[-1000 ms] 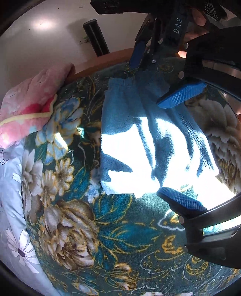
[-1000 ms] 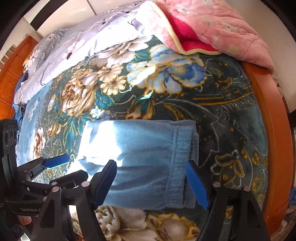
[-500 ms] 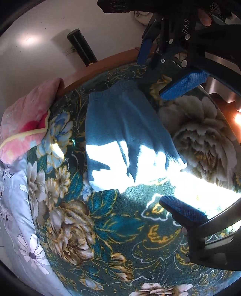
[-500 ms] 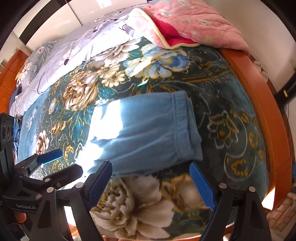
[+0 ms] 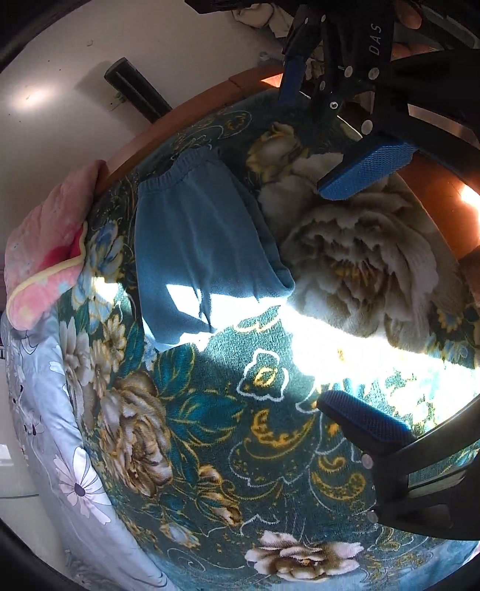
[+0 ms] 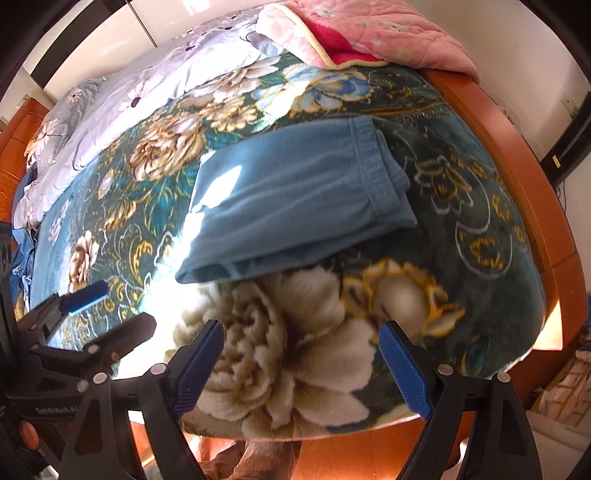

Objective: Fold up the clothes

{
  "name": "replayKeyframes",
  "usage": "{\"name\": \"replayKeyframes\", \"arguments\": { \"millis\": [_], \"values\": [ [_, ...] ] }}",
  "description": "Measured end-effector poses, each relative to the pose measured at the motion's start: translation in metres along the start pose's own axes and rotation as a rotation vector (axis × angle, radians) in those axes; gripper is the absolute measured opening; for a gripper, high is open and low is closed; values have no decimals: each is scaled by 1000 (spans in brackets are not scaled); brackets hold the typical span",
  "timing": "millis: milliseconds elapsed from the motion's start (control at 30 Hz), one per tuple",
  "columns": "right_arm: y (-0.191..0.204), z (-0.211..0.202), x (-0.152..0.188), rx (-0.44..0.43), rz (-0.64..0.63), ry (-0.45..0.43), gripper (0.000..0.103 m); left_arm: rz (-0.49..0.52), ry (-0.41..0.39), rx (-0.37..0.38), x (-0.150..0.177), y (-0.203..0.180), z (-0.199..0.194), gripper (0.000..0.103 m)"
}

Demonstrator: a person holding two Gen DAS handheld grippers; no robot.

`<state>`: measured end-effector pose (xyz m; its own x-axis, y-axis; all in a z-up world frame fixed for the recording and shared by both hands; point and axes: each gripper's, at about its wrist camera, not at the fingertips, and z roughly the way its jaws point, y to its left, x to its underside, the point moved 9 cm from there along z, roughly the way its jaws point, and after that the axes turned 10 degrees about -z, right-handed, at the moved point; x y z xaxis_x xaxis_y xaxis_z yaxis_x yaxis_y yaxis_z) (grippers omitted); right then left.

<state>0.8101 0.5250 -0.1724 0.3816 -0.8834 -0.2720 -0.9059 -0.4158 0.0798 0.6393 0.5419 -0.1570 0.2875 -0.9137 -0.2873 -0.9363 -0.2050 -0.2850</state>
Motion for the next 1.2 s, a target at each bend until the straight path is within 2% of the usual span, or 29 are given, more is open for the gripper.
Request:
{"name": "replayKeyframes", "arguments": {
  "millis": [333, 500, 1200],
  "values": [
    [9, 7, 37, 9, -8, 27, 88, -18, 13, 24, 25, 4, 4, 103],
    [12, 10, 48, 15, -30, 35, 88, -19, 20, -50, 33, 11, 9, 103],
    [7, 14, 59, 20, -70, 36, 88, -45, 18, -87, 46, 13, 22, 103]
  ]
}}
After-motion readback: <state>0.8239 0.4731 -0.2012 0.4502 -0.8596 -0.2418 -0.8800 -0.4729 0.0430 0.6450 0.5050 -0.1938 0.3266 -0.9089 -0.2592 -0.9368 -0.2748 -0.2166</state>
